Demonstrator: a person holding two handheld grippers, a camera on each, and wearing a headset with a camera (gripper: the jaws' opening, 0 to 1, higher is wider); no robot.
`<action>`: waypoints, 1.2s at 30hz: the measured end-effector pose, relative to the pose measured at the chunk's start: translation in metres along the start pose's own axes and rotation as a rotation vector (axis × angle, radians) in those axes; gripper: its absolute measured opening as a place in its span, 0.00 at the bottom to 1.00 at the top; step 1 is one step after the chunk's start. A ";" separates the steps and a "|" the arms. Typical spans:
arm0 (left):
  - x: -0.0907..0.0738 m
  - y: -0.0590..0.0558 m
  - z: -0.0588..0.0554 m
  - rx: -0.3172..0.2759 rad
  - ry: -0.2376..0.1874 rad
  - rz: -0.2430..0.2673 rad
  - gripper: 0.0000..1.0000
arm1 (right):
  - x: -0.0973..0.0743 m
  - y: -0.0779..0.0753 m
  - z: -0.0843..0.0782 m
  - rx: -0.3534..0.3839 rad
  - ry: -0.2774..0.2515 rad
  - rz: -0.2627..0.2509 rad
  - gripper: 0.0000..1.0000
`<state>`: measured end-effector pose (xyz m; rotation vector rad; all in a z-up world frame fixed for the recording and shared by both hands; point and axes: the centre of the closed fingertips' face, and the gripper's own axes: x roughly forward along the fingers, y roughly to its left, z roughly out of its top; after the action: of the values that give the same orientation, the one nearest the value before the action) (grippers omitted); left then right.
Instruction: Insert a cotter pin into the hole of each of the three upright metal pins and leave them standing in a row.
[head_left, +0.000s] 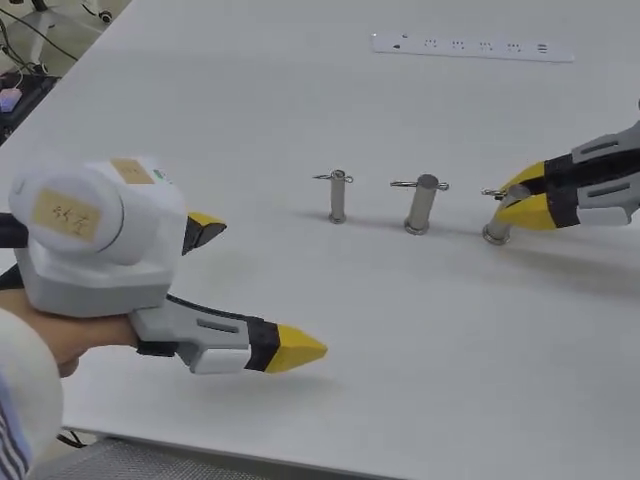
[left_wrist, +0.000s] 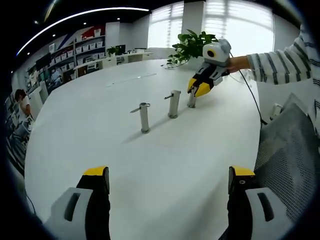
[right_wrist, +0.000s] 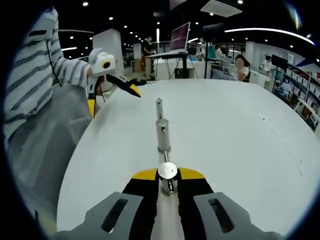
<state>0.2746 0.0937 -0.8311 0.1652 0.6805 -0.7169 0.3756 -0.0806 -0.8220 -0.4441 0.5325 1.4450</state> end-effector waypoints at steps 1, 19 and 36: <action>0.000 0.000 0.000 0.000 0.000 0.000 1.00 | 0.000 0.000 0.000 0.003 -0.001 -0.004 0.15; -0.009 0.001 0.008 -0.025 -0.013 0.024 0.99 | -0.037 0.007 0.032 0.259 -0.278 -0.246 0.50; -0.022 0.002 0.018 -0.043 -0.065 0.054 0.99 | -0.068 0.053 0.000 0.455 -0.296 -0.471 0.71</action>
<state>0.2731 0.1006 -0.8037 0.1200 0.6266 -0.6523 0.3195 -0.1311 -0.7800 0.0153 0.4605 0.8786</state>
